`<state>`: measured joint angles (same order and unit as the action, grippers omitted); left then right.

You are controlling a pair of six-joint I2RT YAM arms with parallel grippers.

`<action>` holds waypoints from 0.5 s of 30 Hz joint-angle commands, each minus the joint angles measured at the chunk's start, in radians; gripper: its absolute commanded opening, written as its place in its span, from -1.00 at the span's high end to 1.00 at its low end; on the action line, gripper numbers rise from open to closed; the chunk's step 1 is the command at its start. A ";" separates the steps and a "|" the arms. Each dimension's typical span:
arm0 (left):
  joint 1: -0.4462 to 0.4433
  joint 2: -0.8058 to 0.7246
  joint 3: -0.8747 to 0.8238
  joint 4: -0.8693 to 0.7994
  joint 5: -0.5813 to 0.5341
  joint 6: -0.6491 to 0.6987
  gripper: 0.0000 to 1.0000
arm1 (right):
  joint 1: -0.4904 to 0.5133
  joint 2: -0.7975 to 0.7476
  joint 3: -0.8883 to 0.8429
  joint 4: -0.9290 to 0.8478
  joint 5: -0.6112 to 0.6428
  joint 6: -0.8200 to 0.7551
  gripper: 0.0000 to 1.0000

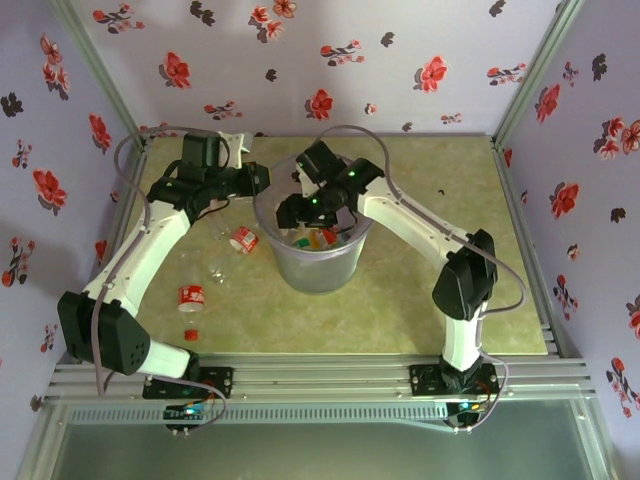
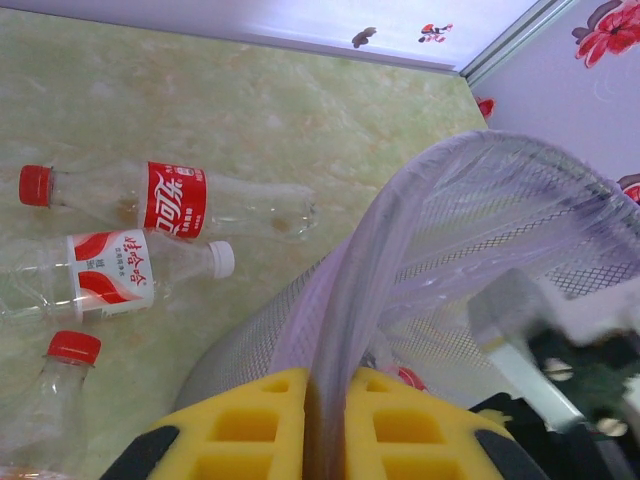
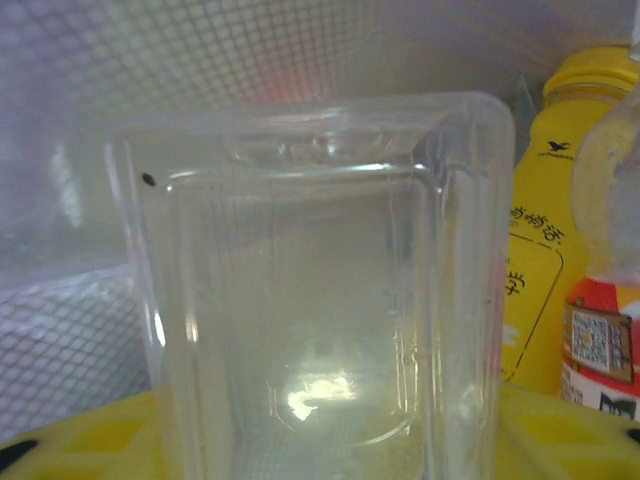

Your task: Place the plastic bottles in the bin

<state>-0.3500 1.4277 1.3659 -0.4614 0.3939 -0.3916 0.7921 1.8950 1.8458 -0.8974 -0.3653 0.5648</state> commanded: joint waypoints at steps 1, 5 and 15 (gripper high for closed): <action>-0.020 0.013 -0.028 -0.041 0.005 0.002 1.00 | 0.018 0.021 -0.019 0.031 -0.083 0.041 -0.46; -0.021 0.014 -0.027 -0.045 0.003 0.005 1.00 | 0.019 0.014 -0.010 0.000 -0.075 0.012 -0.69; -0.020 0.013 -0.025 -0.046 0.002 0.010 1.00 | -0.026 -0.050 0.025 -0.155 -0.027 -0.104 -0.67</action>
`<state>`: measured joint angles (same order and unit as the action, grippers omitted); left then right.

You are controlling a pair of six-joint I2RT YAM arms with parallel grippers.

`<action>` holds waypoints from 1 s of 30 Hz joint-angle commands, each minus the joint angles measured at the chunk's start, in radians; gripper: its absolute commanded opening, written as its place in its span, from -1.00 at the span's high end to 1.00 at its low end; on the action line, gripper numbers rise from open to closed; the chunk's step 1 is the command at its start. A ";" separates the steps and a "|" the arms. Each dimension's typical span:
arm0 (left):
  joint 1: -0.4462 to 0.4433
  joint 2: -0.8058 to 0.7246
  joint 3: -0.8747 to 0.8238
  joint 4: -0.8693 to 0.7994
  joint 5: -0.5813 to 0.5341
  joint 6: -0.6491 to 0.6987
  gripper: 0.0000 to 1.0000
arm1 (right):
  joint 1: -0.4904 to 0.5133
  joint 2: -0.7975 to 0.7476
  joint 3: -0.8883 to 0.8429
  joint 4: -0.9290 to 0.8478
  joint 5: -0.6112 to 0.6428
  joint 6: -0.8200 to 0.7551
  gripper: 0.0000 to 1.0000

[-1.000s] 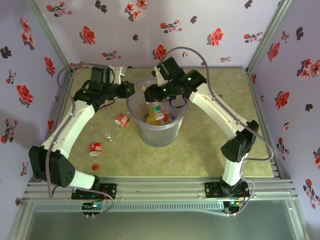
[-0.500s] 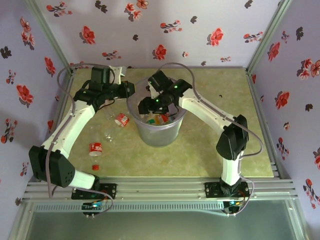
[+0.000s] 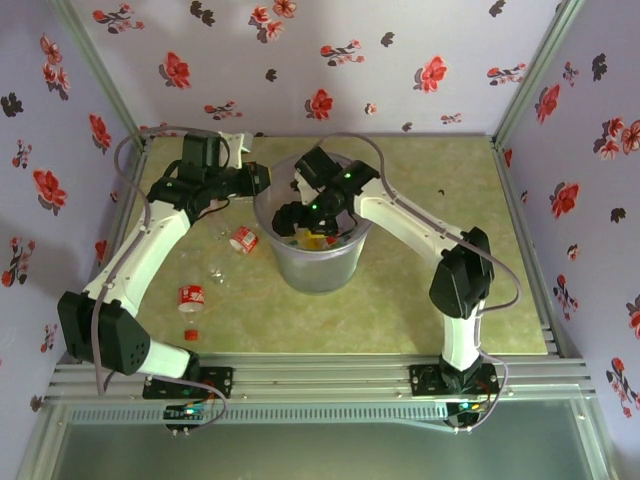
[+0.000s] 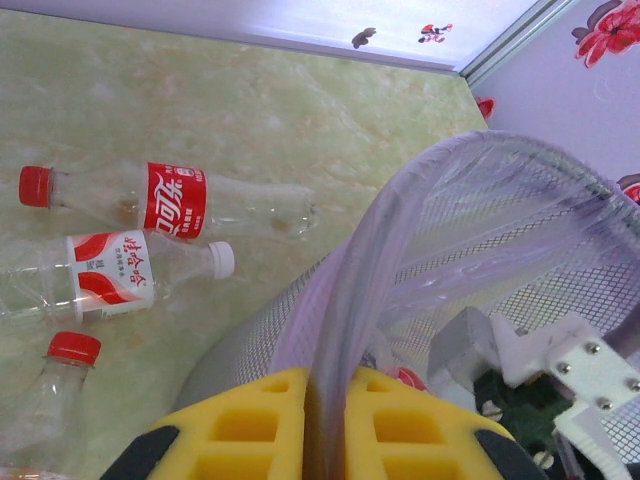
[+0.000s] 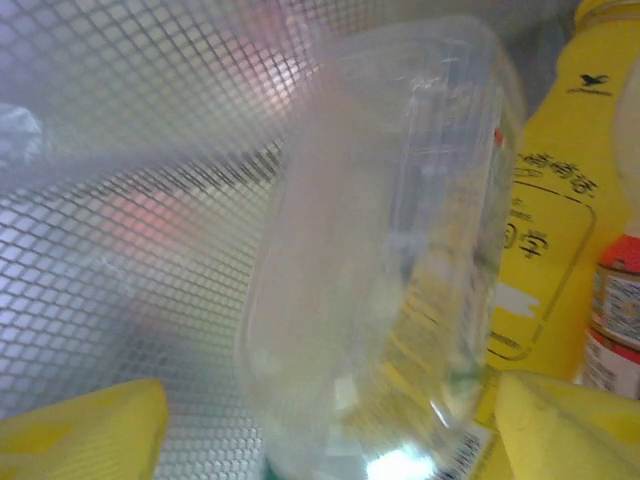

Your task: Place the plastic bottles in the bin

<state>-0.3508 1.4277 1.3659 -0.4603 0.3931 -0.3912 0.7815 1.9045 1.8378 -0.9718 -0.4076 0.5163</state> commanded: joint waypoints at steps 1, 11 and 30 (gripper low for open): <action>-0.020 0.013 -0.025 -0.049 0.003 0.011 1.00 | -0.021 -0.067 0.033 -0.094 0.025 -0.065 -0.65; -0.020 0.022 -0.024 -0.049 0.002 0.011 1.00 | 0.009 -0.029 -0.003 -0.032 -0.012 -0.078 -0.16; -0.020 0.020 -0.025 -0.048 0.002 0.008 1.00 | 0.092 0.148 -0.086 0.008 0.035 -0.105 0.26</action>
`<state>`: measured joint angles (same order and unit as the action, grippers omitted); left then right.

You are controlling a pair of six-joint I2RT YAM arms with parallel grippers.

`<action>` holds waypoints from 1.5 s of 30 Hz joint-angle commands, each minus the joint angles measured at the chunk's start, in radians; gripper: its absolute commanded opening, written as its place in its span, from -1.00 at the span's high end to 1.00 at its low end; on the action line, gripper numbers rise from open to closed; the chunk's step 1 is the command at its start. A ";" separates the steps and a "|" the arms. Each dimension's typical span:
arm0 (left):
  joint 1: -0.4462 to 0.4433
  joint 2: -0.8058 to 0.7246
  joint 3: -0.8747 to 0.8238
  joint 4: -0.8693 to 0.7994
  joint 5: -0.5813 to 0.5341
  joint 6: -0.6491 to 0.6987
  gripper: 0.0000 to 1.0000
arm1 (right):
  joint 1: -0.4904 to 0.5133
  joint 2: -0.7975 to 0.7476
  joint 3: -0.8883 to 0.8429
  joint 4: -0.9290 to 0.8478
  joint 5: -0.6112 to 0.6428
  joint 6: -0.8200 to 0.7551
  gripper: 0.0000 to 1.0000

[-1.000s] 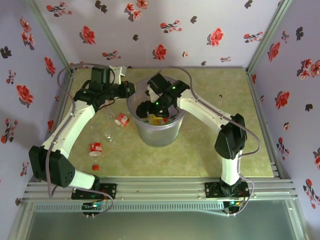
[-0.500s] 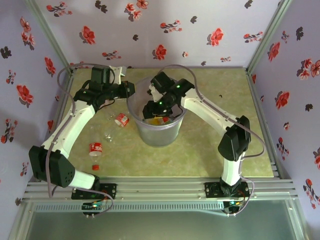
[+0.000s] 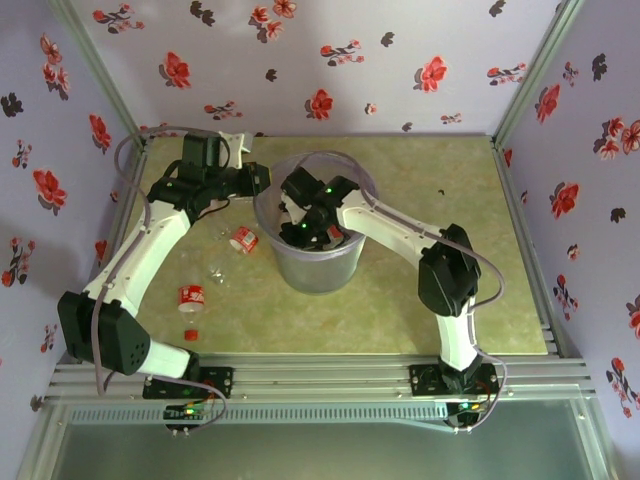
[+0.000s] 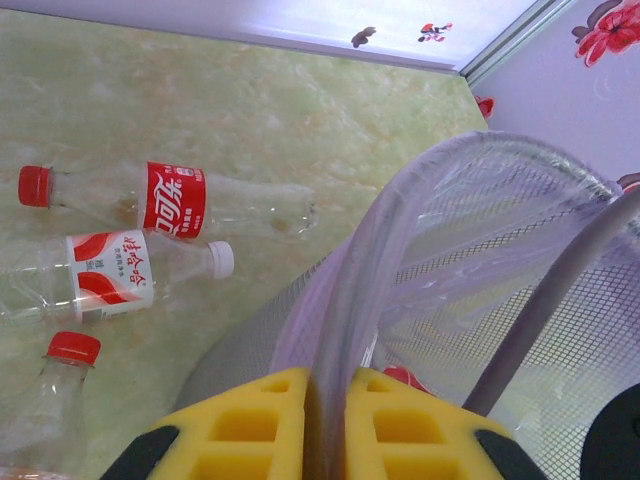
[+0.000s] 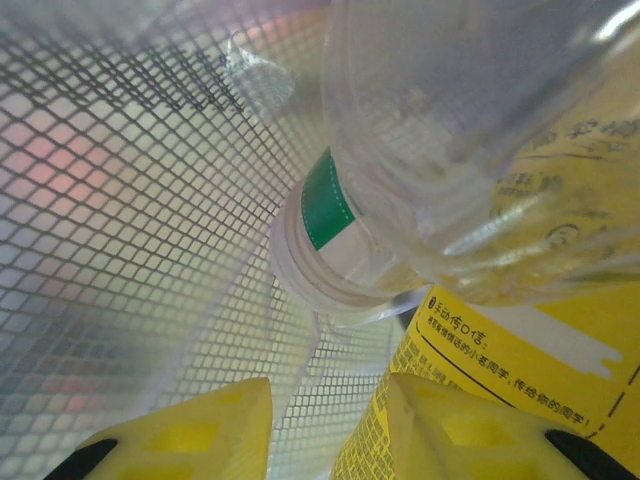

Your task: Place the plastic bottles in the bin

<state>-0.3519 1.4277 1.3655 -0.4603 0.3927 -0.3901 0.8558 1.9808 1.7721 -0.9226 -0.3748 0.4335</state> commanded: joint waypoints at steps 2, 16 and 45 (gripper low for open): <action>-0.019 0.018 -0.024 -0.048 0.003 0.007 1.00 | 0.013 0.047 -0.005 -0.048 0.035 -0.033 0.27; -0.018 0.021 -0.023 -0.050 0.004 0.007 1.00 | -0.106 -0.226 0.085 -0.118 0.193 -0.090 0.18; -0.173 0.090 0.087 -0.032 -0.148 -0.087 1.00 | -0.522 -0.602 -0.007 -0.193 0.334 -0.174 -0.54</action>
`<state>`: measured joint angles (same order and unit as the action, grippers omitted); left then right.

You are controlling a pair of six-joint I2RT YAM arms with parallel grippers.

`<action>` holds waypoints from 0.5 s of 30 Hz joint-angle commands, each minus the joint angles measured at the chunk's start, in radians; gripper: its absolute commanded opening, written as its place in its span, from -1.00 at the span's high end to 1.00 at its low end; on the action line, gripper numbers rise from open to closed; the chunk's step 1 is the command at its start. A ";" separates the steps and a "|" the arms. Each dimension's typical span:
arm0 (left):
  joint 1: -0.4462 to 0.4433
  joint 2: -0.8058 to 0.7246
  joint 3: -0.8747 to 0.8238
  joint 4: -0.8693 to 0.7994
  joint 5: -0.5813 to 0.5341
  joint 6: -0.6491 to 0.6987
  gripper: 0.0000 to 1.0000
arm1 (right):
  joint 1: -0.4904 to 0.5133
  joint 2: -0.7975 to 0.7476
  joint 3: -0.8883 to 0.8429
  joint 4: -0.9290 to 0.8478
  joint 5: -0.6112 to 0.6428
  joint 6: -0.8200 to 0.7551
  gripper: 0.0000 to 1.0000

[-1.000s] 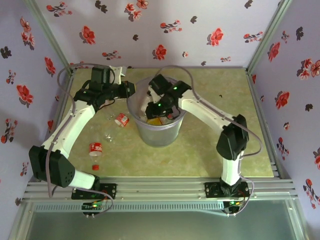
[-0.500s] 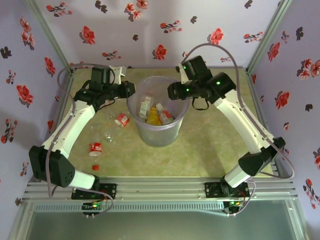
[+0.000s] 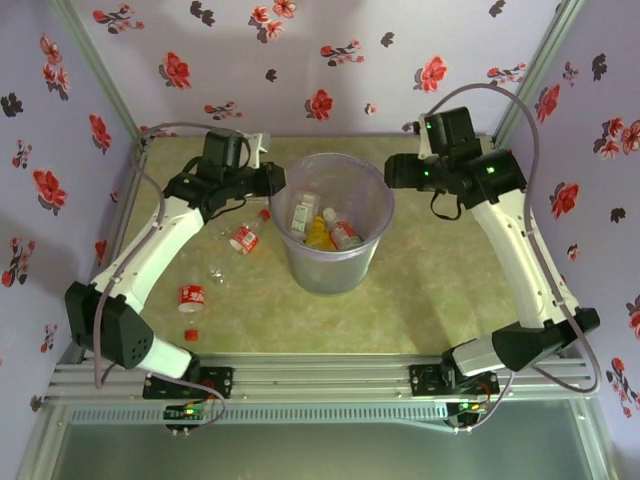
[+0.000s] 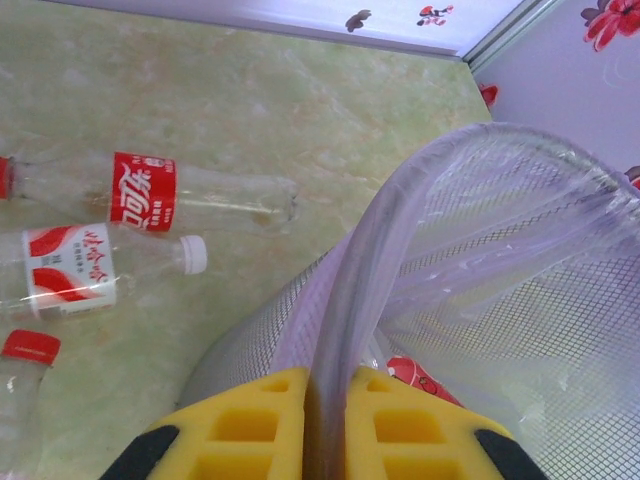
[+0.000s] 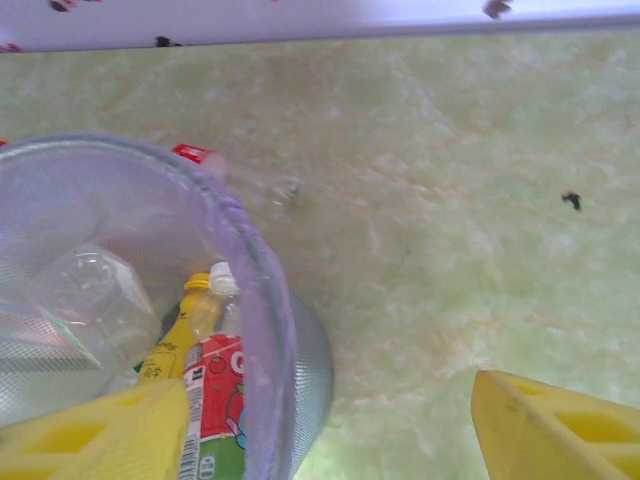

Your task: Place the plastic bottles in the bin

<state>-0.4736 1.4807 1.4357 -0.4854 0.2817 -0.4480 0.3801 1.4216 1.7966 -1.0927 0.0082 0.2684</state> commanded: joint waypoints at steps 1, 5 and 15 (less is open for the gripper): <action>-0.064 0.045 0.018 0.005 -0.049 -0.036 1.00 | -0.065 -0.055 -0.044 -0.029 -0.066 -0.013 -0.56; -0.108 0.070 0.019 0.060 -0.101 -0.069 1.00 | -0.128 -0.098 -0.117 -0.017 -0.143 -0.008 -0.79; -0.175 0.145 0.058 0.119 -0.128 -0.082 1.00 | -0.220 -0.080 -0.230 0.078 -0.345 0.012 -0.82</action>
<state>-0.6201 1.5776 1.4879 -0.3729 0.1814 -0.5228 0.1627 1.3273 1.5841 -1.0637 -0.2474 0.2691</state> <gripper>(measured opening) 0.131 0.911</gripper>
